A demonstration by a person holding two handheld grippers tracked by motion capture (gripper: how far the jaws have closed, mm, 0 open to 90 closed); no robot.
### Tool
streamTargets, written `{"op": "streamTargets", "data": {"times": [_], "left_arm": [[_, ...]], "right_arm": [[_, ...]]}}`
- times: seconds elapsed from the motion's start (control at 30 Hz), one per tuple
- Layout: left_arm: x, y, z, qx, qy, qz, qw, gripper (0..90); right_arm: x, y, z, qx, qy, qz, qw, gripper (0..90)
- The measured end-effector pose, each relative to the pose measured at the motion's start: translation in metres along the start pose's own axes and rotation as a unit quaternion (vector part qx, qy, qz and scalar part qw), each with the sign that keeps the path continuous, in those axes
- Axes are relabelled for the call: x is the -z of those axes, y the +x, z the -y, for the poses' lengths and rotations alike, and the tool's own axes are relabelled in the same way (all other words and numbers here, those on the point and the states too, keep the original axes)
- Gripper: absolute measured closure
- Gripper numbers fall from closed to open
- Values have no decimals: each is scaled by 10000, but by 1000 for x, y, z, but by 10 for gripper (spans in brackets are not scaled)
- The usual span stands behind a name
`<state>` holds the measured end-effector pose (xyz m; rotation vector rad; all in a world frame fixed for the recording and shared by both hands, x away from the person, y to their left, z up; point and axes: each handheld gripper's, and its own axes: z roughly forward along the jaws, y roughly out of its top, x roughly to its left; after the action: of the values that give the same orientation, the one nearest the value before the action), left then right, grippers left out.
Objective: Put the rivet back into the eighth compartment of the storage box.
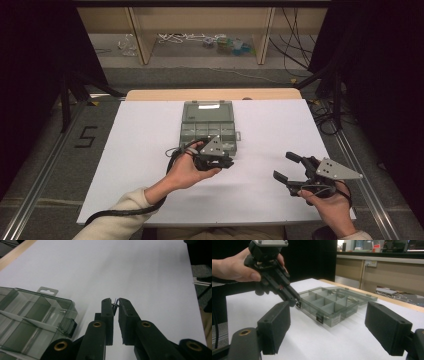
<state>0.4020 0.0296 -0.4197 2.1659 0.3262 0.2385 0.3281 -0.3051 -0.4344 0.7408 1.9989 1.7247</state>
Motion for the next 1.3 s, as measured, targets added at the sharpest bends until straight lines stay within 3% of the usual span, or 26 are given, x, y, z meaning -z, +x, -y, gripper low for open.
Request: {"op": "streamTargets", "data": {"times": [0.13, 0.2, 0.6, 0.73, 1.23, 1.3], "left_arm": [[0, 4, -2, 177, -138, -99, 9997, 822], [0, 7, -3, 131, -131, -250, 9995, 821], [-5, 19, -13, 450, -423, -403, 9973, 821], [-7, 24, -17, 634, -626, -475, 9949, 821], [-9, 36, -28, 863, -911, -594, 9903, 821], [-10, 38, -29, 835, -900, -603, 9906, 822]], "right_arm": [[0, 0, 0, -10, 6, 17, 10000, 216], [0, 0, 0, -8, 7, 17, 10000, 216], [0, -1, 0, -27, 11, 7, 10000, 216], [0, -1, 0, -20, 5, -1, 10000, 216], [-1, -1, 0, -46, -9, -29, 10000, 216], [0, -1, 0, -42, -23, -30, 10000, 216]]}}
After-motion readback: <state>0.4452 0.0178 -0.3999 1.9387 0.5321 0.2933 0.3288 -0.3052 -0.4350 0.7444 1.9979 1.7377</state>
